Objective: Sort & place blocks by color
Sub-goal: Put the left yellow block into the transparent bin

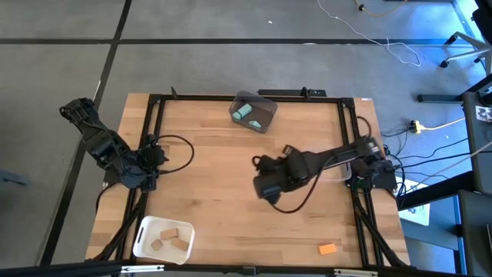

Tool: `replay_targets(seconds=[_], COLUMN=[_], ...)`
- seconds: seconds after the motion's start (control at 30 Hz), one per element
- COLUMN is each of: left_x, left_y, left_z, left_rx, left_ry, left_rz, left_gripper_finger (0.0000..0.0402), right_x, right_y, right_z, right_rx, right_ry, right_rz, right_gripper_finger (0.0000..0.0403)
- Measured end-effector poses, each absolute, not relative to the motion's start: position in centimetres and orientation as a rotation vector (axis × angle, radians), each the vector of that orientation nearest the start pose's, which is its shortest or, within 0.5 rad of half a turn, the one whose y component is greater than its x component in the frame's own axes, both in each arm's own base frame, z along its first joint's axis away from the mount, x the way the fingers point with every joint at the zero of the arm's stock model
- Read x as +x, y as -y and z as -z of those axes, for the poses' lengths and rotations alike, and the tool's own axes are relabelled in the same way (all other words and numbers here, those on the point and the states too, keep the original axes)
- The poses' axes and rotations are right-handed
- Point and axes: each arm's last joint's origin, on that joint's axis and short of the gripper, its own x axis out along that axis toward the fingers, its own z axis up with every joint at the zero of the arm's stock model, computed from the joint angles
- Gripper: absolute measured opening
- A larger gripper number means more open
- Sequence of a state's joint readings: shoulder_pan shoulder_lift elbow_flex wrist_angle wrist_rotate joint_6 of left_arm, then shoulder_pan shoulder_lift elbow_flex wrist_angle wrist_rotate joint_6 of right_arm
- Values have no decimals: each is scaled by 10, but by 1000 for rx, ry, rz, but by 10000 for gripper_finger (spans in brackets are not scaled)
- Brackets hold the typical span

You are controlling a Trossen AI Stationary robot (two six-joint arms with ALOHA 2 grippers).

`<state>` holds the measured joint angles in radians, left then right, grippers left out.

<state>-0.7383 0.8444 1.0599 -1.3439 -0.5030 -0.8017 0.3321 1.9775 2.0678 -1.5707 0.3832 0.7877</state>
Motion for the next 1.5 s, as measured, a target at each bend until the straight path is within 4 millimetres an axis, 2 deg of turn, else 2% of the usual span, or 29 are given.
replay_targets(seconds=[0.4,0.53,0.87,1.23,1.4,1.5], left_x=[92,92,93,95,95,95], left_y=[64,64,66,67,67,67], left_z=[-328,-328,-329,-330,-330,-330], left_rx=[-86,-92,-116,-150,-152,-159], left_ry=[-910,-909,-887,-871,-871,-870], left_rz=[-163,-165,-158,-163,-164,-167], left_gripper_finger=[183,183,183,183,183,183], right_x=[279,260,227,220,220,220], right_y=[-70,-59,-26,-2,3,4], right_z=[-312,-293,-229,-191,-187,-187], right_rx=[281,320,432,454,477,476], right_ry=[-1345,-1396,-1486,-1521,-1528,-1525], right_rz=[774,827,923,890,859,861], right_gripper_finger=[127,127,127,127,128,154])
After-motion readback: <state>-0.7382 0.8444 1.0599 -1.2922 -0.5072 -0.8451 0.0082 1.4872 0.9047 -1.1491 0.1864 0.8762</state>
